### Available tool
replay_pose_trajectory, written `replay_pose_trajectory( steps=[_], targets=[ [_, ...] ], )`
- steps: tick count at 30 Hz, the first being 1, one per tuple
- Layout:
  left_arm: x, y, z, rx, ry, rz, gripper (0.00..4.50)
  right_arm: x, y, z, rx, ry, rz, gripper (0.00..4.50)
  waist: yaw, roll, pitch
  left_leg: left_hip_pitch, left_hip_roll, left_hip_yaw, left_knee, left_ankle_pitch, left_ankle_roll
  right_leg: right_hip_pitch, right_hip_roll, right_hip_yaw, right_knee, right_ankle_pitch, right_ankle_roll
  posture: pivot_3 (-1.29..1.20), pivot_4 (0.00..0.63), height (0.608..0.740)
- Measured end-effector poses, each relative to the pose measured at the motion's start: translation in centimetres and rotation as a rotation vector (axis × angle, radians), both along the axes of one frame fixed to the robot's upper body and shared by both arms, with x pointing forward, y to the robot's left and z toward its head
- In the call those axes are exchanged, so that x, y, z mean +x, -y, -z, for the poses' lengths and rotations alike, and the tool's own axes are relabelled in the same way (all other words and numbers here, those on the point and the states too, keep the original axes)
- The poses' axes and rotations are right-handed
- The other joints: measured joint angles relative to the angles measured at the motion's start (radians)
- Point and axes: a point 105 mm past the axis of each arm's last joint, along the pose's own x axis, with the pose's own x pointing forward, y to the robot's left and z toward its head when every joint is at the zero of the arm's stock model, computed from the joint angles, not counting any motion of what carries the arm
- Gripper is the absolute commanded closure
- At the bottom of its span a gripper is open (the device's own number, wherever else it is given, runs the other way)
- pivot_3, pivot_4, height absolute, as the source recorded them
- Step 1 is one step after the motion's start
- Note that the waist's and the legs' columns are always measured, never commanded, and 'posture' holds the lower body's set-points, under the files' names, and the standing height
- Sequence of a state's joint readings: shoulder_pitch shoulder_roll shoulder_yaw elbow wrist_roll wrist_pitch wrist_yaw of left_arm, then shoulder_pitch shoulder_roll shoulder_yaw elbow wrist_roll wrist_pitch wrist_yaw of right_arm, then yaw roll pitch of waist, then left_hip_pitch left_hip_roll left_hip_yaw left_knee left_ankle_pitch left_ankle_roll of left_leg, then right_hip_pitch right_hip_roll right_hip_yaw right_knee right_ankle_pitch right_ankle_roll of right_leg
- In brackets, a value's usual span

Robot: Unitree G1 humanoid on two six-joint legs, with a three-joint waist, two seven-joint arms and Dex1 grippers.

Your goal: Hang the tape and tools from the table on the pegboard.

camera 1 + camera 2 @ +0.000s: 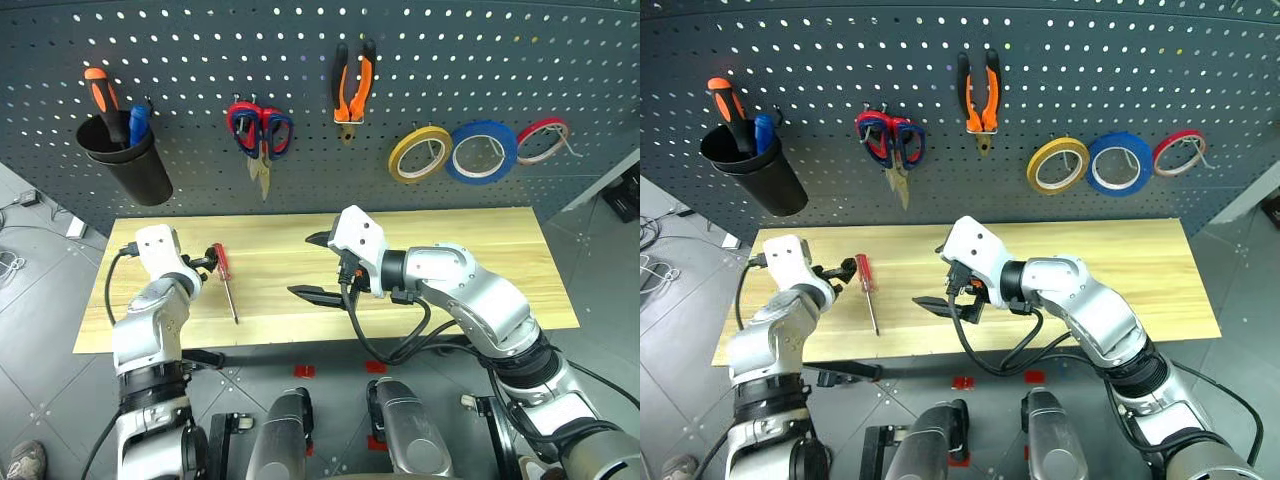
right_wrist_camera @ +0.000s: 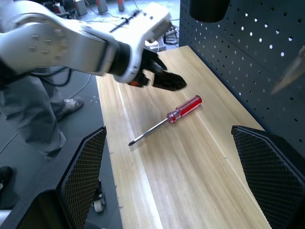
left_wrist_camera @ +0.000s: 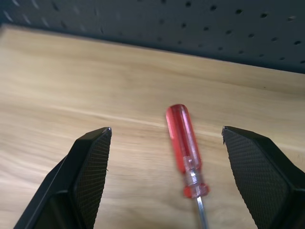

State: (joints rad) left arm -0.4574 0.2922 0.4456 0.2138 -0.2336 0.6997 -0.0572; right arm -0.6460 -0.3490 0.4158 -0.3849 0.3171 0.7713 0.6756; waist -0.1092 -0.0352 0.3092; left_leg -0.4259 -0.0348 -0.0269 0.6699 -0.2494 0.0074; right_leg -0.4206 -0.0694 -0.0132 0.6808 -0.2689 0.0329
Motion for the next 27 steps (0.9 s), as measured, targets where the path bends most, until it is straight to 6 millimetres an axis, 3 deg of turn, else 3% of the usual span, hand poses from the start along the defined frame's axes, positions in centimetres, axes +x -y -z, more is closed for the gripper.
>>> replay_pose_trajectory(
  steps=[2,5,9,13,22,27],
  targets=[
    [0.7,0.2,0.9,-0.049,-0.030,-0.025,0.59,0.0,-0.1,0.0,-0.003,0.004,-0.002,0.00,-0.001,0.000,0.000,0.000,0.000,0.000,0.000,0.000,0.000,0.000,0.000,0.000,0.000,0.000,0.000,-0.27,0.341,0.740],
    [1.1,0.6,2.4,-0.121,-0.081,-0.060,1.17,0.1,-0.1,-0.1,-0.008,0.011,-0.003,0.00,-0.003,-0.001,0.000,0.000,0.000,0.000,0.000,0.000,0.000,0.000,0.000,0.000,0.000,0.000,0.000,-0.28,0.333,0.740],
    [0.9,0.5,4.4,-0.184,-0.142,-0.106,2.37,0.1,0.0,0.0,-0.019,0.014,-0.005,0.00,-0.006,-0.001,0.000,0.000,0.000,0.001,0.000,0.000,0.000,0.000,0.000,0.000,0.000,0.000,0.000,-0.29,0.327,0.740],
    [1.1,0.2,4.4,-0.195,-0.139,-0.122,3.55,0.1,0.2,0.1,-0.027,0.012,-0.004,0.00,-0.006,-0.001,0.000,0.000,0.000,0.001,0.000,0.000,0.000,0.000,0.000,0.001,0.000,0.000,0.000,-0.30,0.319,0.740],
    [-0.1,-1.3,4.5,-0.114,-0.134,-0.094,3.65,0.4,1.3,0.3,-0.057,0.019,0.018,0.00,-0.010,-0.001,0.000,0.000,0.000,0.001,-0.002,0.000,-0.001,-0.001,0.000,0.001,-0.001,0.000,0.000,-0.31,0.314,0.740],
    [-2.6,-1.7,2.6,0.052,-0.060,0.008,3.65,-0.3,2.0,-0.9,-0.027,0.064,0.005,0.00,-0.023,-0.001,0.000,-0.001,0.001,0.001,-0.004,0.000,-0.001,-0.002,-0.001,0.002,-0.002,0.000,0.000,-0.31,0.316,0.740]
  ],
)
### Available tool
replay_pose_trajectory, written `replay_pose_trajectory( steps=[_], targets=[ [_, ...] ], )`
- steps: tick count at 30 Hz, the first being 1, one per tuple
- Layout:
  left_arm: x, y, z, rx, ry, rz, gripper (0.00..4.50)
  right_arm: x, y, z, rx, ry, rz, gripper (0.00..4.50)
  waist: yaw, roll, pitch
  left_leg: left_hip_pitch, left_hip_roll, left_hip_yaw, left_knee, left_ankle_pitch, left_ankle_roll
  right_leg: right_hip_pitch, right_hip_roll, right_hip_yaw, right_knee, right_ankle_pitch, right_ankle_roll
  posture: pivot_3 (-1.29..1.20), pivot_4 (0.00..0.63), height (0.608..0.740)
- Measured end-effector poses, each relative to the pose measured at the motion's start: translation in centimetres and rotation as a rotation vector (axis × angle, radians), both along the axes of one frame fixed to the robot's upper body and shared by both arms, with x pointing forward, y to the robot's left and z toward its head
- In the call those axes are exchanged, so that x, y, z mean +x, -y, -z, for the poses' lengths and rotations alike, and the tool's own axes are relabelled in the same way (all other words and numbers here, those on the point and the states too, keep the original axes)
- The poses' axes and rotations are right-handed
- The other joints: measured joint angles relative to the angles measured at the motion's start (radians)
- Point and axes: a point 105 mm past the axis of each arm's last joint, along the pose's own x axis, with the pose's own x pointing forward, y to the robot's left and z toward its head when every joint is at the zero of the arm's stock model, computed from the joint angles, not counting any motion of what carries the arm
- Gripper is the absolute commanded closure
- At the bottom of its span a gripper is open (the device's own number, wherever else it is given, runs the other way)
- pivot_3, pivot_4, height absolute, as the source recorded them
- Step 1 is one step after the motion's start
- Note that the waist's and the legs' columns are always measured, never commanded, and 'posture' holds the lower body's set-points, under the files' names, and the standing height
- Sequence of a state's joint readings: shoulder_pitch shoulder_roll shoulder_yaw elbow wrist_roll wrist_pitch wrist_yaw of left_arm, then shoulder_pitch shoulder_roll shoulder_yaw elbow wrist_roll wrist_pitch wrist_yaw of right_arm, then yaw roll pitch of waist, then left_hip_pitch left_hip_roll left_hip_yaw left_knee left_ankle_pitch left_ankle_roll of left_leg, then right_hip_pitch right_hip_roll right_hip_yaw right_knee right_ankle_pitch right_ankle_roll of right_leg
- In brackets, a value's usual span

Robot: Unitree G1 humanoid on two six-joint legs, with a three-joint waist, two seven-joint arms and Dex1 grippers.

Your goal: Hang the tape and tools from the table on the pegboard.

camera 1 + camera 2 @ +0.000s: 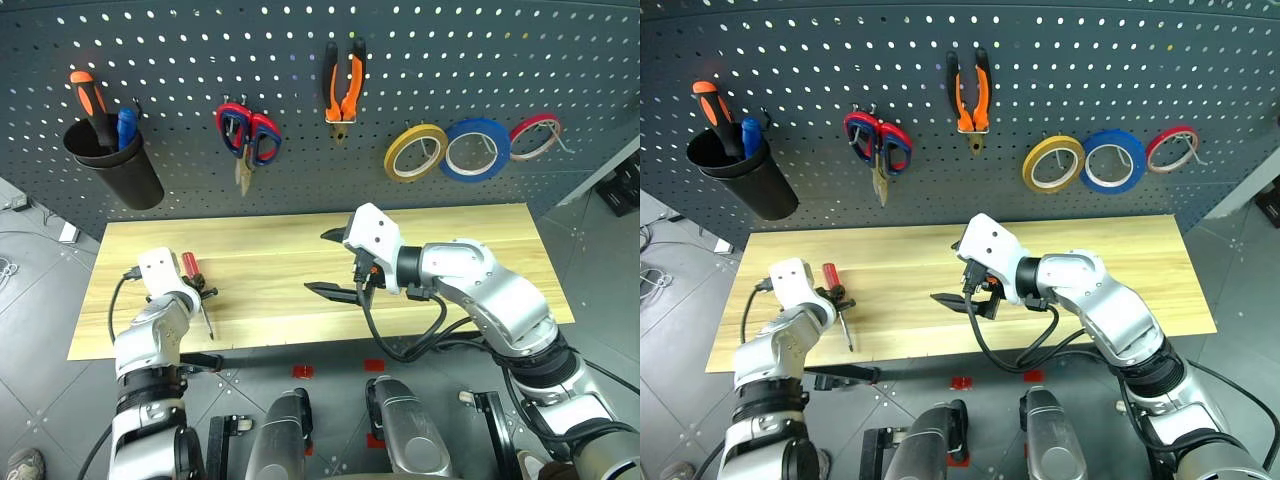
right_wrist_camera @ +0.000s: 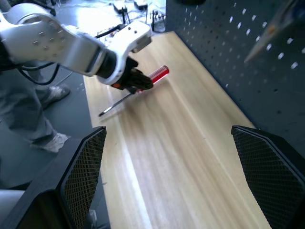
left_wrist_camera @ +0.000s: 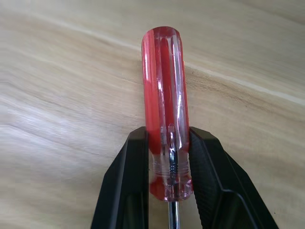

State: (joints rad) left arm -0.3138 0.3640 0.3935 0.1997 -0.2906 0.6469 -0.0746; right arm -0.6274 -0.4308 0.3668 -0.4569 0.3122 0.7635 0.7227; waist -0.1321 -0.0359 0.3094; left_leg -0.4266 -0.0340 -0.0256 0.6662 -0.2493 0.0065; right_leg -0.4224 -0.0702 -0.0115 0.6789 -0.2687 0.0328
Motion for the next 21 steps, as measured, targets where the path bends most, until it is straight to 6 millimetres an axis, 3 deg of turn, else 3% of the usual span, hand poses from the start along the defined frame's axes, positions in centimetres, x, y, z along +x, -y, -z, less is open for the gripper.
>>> replay_pose_trajectory(
  steps=[5,11,15,21],
  targets=[
    [-3.1,0.9,-4.7,0.179,0.161,0.126,3.65,-1.7,0.4,-0.7,0.033,0.030,-0.073,0.00,-0.005,0.000,0.000,0.000,0.000,0.000,-0.001,0.000,0.000,0.000,0.000,0.000,-0.001,0.000,0.000,-0.30,0.303,0.740],
    [-5.1,3.1,-10.7,0.421,0.386,0.241,3.65,-2.9,0.5,-1.6,0.092,0.033,-0.159,0.00,-0.004,0.000,0.000,0.000,0.000,0.000,-0.001,0.000,0.000,0.000,-0.001,0.000,-0.001,0.000,0.000,-0.27,0.302,0.740],
    [-6.9,3.9,-19.3,0.725,0.674,0.233,3.65,-3.2,1.2,-3.1,0.160,0.055,-0.197,0.00,-0.002,0.000,0.000,0.000,0.000,0.000,-0.002,0.000,0.001,0.001,0.000,0.000,-0.001,0.000,0.000,-0.24,0.296,0.740],
    [-7.4,2.7,-28.7,0.846,0.946,0.093,3.65,-3.4,1.3,-3.7,0.203,0.047,-0.245,0.00,0.011,0.000,0.000,0.000,-0.001,0.000,-0.001,0.000,0.001,0.001,0.000,-0.001,0.000,0.000,0.000,-0.22,0.285,0.740]
  ],
)
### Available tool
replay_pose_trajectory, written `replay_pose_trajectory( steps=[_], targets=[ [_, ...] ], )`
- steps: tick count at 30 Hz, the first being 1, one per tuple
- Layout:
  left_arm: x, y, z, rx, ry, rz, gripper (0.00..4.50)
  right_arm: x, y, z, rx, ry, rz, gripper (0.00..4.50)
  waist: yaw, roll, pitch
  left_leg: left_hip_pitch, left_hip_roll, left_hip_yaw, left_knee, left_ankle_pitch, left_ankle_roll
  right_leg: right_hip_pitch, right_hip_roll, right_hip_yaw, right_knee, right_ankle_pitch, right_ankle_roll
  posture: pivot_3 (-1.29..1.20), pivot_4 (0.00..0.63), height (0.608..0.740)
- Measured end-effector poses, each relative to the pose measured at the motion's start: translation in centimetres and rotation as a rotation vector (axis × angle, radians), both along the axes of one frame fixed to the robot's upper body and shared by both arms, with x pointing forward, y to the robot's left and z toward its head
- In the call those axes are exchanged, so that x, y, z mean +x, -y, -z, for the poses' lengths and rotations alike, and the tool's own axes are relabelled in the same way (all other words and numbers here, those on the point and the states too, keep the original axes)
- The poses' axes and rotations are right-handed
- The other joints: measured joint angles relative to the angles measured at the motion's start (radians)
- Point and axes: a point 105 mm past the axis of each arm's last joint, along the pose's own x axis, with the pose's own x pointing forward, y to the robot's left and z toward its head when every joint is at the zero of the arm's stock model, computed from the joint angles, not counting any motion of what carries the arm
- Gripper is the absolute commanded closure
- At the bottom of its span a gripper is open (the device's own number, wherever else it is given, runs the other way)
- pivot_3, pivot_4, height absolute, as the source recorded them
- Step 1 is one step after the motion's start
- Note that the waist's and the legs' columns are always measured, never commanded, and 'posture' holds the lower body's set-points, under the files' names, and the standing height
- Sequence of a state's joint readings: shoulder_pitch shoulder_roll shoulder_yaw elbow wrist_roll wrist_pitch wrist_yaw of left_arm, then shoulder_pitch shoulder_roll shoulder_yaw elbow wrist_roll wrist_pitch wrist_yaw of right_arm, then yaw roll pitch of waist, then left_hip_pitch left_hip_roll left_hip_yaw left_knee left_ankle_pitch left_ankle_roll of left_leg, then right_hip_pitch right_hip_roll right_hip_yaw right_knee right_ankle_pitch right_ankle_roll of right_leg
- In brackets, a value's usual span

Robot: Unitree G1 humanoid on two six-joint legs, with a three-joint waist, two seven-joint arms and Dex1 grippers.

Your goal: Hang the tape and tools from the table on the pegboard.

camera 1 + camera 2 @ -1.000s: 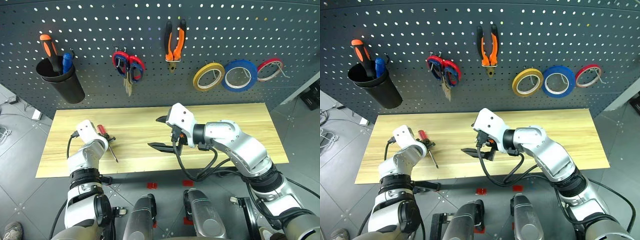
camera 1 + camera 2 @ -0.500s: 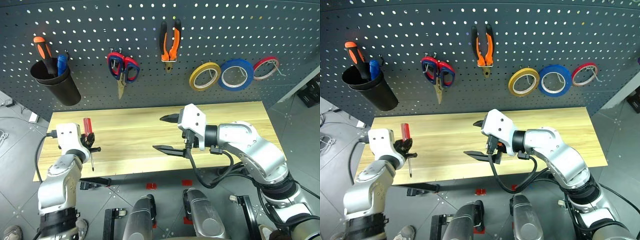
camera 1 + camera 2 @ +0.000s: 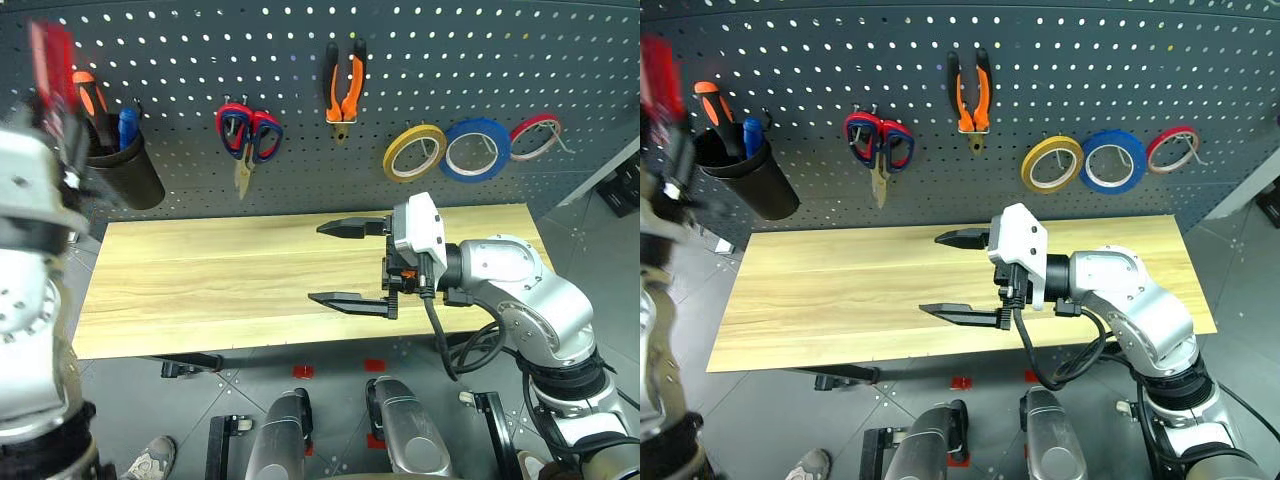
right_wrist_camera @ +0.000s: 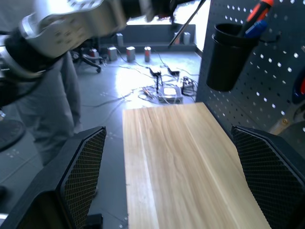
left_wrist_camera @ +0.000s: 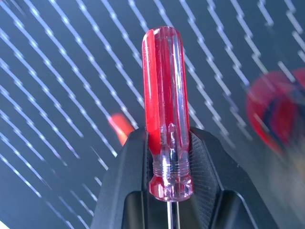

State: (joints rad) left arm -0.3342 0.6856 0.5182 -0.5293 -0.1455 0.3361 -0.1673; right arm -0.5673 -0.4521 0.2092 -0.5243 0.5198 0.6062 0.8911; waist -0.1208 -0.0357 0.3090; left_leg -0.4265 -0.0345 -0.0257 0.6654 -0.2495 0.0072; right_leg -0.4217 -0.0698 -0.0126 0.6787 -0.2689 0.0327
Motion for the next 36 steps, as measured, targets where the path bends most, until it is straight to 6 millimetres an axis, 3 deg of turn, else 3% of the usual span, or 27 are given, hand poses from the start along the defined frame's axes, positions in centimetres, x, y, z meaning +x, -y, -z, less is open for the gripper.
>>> replay_pose_trajectory(
  steps=[5,10,17,20,25,31,32,36],
  targets=[
    [2.1,-1.4,-2.6,-0.061,0.062,0.029,3.65,0.7,-0.4,-0.2,0.026,-0.001,-0.001,0.00,0.006,0.000,0.000,0.000,0.000,0.000,0.001,0.000,0.000,0.000,0.000,-0.001,0.001,0.000,0.000,-0.24,0.277,0.740],
    [5.0,-0.7,-4.1,-0.030,0.112,0.107,3.65,1.2,-1.3,-1.3,0.047,0.037,-0.011,0.00,0.009,-0.001,0.000,0.000,0.000,0.000,0.002,0.000,-0.001,0.000,0.000,-0.001,0.001,0.000,0.000,-0.25,0.277,0.740],
    [7.8,-1.3,-2.2,-0.055,0.090,0.112,3.65,1.4,-1.4,-1.3,0.049,0.031,0.002,0.00,0.007,-0.001,0.000,0.000,0.000,0.000,0.002,0.002,-0.004,-0.001,0.000,0.000,0.001,0.000,0.000,-0.28,0.285,0.740],
    [8.0,-1.5,-1.2,-0.075,0.093,0.103,3.65,1.5,-1.3,-1.3,0.045,0.027,0.008,0.00,0.004,-0.001,0.000,-0.001,0.000,0.001,0.002,0.002,-0.004,-0.001,0.000,0.000,0.001,0.000,0.000,-0.29,0.293,0.740],
    [8.2,-2.5,1.5,-0.135,0.062,0.051,2.05,1.8,-1.1,-1.1,0.032,0.012,0.032,0.00,0.000,-0.001,0.000,-0.001,0.000,0.001,0.002,0.000,-0.001,-0.001,0.000,0.000,0.001,0.000,0.000,-0.30,0.301,0.740],
    [7.8,-3.1,1.6,-0.185,0.103,0.023,0.20,1.8,-1.0,-1.0,0.023,0.000,0.037,0.00,-0.001,-0.001,0.000,-0.001,0.000,0.001,0.003,0.000,-0.001,-0.001,0.000,0.000,0.001,0.000,0.000,-0.29,0.294,0.740],
    [7.6,-3.4,1.6,-0.201,0.108,0.002,0.03,1.8,-1.0,-1.0,0.024,-0.001,0.036,0.00,-0.002,-0.001,0.000,-0.001,0.000,0.001,0.003,0.000,-0.001,-0.001,0.000,0.000,0.001,0.000,0.000,-0.28,0.292,0.740],
    [6.3,-4.3,2.0,-0.358,0.063,-0.063,0.03,2.2,-0.5,-1.5,0.055,-0.013,0.068,0.00,-0.005,-0.001,-0.001,-0.001,0.000,0.000,0.003,0.000,-0.001,-0.001,0.000,0.000,0.001,0.000,0.000,-0.25,0.269,0.740]
  ],
)
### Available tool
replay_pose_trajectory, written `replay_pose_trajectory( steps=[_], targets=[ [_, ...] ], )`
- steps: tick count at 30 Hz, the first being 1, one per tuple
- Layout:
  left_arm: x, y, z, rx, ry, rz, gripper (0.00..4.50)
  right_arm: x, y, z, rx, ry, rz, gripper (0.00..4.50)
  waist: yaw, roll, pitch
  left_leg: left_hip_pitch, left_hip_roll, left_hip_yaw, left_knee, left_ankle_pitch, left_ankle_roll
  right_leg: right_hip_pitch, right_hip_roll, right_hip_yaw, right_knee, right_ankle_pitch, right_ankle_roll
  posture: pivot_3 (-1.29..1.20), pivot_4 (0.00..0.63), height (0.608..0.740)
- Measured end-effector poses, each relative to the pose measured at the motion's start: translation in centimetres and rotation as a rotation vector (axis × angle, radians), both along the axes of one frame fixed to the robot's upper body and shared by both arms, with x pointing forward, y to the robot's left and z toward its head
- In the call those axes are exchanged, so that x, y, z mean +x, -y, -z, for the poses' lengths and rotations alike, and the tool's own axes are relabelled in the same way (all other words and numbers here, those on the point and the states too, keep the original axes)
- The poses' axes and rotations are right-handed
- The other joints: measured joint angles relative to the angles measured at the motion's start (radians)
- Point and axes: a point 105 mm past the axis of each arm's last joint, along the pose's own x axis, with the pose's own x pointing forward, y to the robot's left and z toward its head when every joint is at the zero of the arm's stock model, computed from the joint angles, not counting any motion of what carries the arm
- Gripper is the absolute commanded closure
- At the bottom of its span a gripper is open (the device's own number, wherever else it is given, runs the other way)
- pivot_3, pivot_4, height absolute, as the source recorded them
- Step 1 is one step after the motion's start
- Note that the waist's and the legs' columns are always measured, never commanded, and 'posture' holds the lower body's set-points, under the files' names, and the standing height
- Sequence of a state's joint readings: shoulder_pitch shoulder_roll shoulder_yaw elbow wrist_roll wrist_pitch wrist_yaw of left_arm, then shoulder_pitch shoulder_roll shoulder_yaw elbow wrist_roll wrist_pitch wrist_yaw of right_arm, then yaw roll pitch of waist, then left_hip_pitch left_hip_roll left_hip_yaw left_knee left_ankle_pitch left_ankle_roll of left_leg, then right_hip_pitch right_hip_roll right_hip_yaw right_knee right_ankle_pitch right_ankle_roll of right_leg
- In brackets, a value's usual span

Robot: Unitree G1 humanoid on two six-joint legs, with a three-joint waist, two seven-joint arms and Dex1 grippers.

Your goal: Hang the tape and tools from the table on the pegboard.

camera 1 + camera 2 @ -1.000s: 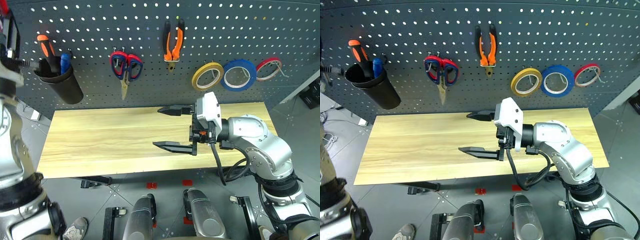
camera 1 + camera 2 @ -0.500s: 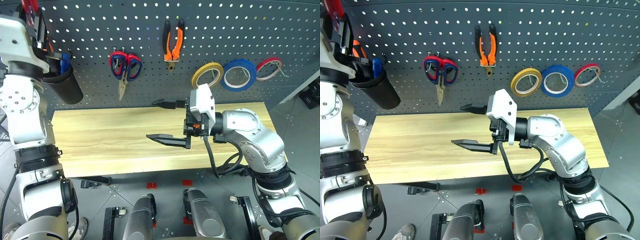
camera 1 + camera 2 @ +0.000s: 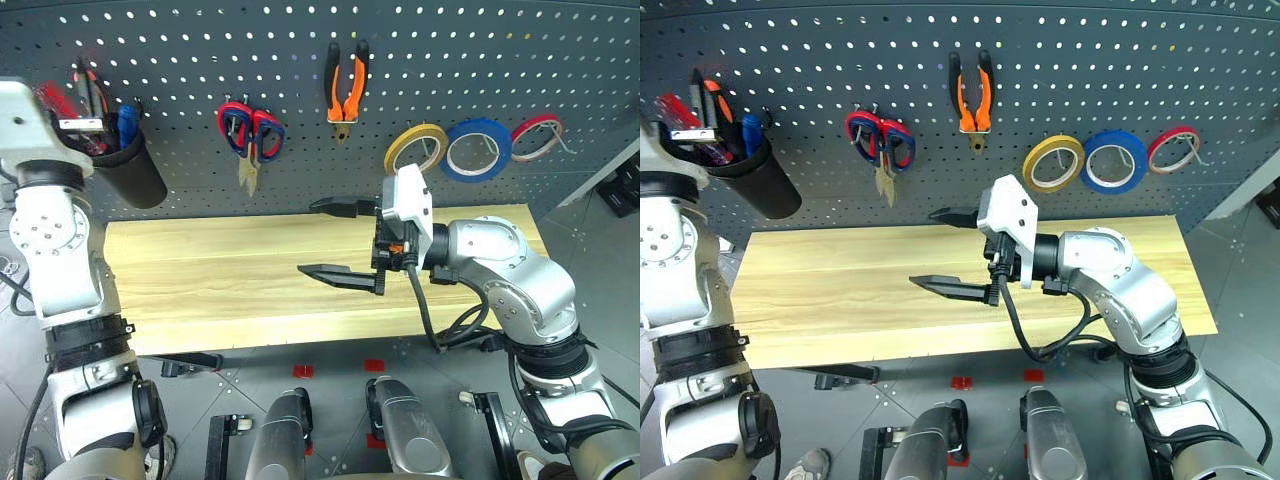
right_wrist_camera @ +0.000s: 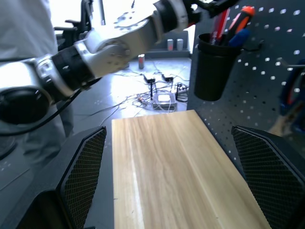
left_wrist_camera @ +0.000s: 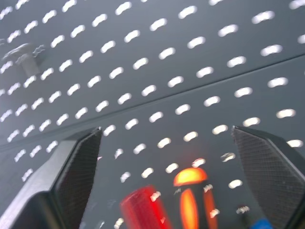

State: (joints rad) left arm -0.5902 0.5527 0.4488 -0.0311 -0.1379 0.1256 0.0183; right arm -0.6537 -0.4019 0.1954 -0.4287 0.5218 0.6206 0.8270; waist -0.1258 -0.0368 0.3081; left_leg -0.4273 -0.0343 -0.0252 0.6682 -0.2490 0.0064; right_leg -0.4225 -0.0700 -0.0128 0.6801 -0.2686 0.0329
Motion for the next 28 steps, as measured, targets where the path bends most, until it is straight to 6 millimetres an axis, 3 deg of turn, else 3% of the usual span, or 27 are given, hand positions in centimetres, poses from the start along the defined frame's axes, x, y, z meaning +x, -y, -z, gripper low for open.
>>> replay_pose_trajectory(
  steps=[3,8,11,14,16,22,28],
  targets=[
    [-0.4,1.4,1.3,-0.071,-0.108,0.039,0.03,0.5,0.7,-0.2,0.036,-0.009,0.044,0.00,0.008,-0.002,-0.001,0.000,0.000,0.000,0.001,0.002,-0.003,0.000,0.000,0.000,0.001,0.000,0.000,-0.21,0.253,0.740],
    [-2.3,7.3,5.2,0.043,-0.317,0.276,0.03,1.0,2.3,2.2,0.117,-0.079,0.144,0.00,0.019,-0.003,-0.007,0.000,0.000,0.000,-0.001,0.003,-0.004,0.000,0.000,0.001,0.000,0.000,0.000,-0.16,0.203,0.740],
    [-4.6,8.8,10.2,0.047,-0.492,0.391,0.03,1.6,3.9,5.2,0.112,-0.054,0.277,0.00,0.019,-0.002,-0.031,0.003,0.000,0.002,-0.004,0.003,-0.005,0.000,0.001,0.003,0.000,0.000,0.000,-0.15,0.178,0.740],
    [-6.4,8.2,15.1,-0.034,-0.636,0.394,0.03,3.0,5.4,8.1,0.128,-0.063,0.443,0.00,0.024,-0.002,-0.048,0.003,0.001,0.002,-0.004,0.003,-0.005,0.001,0.001,0.002,0.000,0.000,0.000,-0.14,0.151,0.740],
    [-7.5,7.5,17.3,-0.076,-0.683,0.369,0.03,3.9,6.8,10.2,0.120,-0.074,0.552,0.00,0.039,-0.001,-0.065,0.004,0.000,0.002,-0.004,0.003,-0.005,0.002,0.001,0.002,0.000,0.000,0.000,-0.14,0.134,0.740],
    [-8.2,4.5,20.9,-0.198,-0.684,0.237,0.03,7.3,11.9,15.1,0.088,-0.145,0.865,0.00,0.076,0.000,-0.120,0.012,-0.002,0.001,-0.005,0.000,-0.001,0.011,0.001,0.002,-0.004,0.000,0.000,-0.13,0.092,0.740],
    [-8.1,3.5,22.2,-0.238,-0.666,0.194,0.03,9.1,16.5,18.7,0.037,-0.198,1.075,0.00,0.085,0.001,-0.162,0.012,-0.003,0.001,-0.006,0.000,-0.001,0.012,0.001,0.002,-0.006,0.000,0.000,-0.11,0.061,0.740]
  ],
)
